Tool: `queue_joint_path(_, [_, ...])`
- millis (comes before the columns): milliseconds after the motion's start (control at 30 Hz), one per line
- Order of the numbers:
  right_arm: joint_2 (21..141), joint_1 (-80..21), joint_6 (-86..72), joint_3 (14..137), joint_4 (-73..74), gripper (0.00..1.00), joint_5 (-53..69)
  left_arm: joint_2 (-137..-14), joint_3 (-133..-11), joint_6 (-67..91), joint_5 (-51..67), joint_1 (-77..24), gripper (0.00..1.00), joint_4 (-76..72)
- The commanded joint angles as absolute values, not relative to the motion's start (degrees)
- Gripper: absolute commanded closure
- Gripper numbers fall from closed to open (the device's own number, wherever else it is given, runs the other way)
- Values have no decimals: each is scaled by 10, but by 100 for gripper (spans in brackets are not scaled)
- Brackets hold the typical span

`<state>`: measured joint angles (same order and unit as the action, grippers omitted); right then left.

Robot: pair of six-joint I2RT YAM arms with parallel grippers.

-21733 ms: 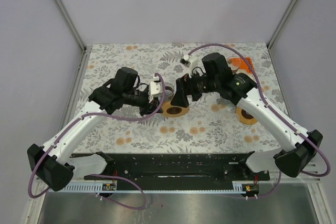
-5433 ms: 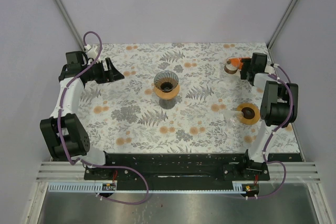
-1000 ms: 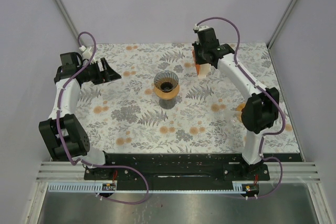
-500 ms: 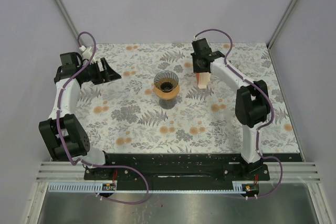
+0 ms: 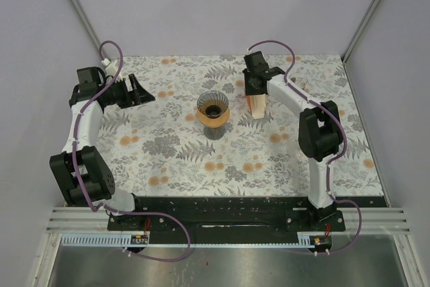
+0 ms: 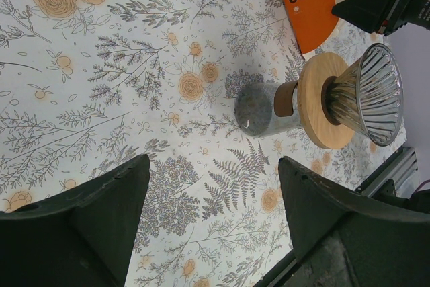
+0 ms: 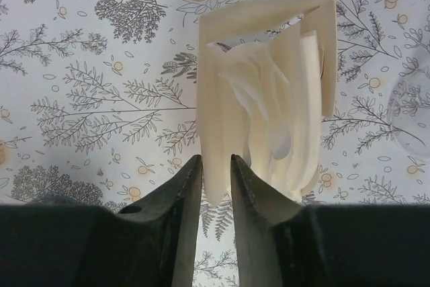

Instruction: Place the coffee filter in the dripper

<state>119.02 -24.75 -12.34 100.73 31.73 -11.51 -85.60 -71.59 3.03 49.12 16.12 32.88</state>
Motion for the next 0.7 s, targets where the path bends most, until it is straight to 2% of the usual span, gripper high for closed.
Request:
queue_joint_path(0, [1184, -255, -121, 1021, 299, 67, -88, -854, -724, 23, 507, 165, 19, 313])
queue_joint_path(233, [1128, -258, -103, 1014, 299, 66, -22, -855, -723, 23, 507, 165, 19, 313])
queue_joint_path(467, [1063, -257, -78, 961, 298, 66, -31, -853, -722, 24, 509, 165, 19, 313])
queue_joint_path(667, [1053, -258, -52, 940, 295, 78, -80, -851, -722, 25, 510, 165, 19, 314])
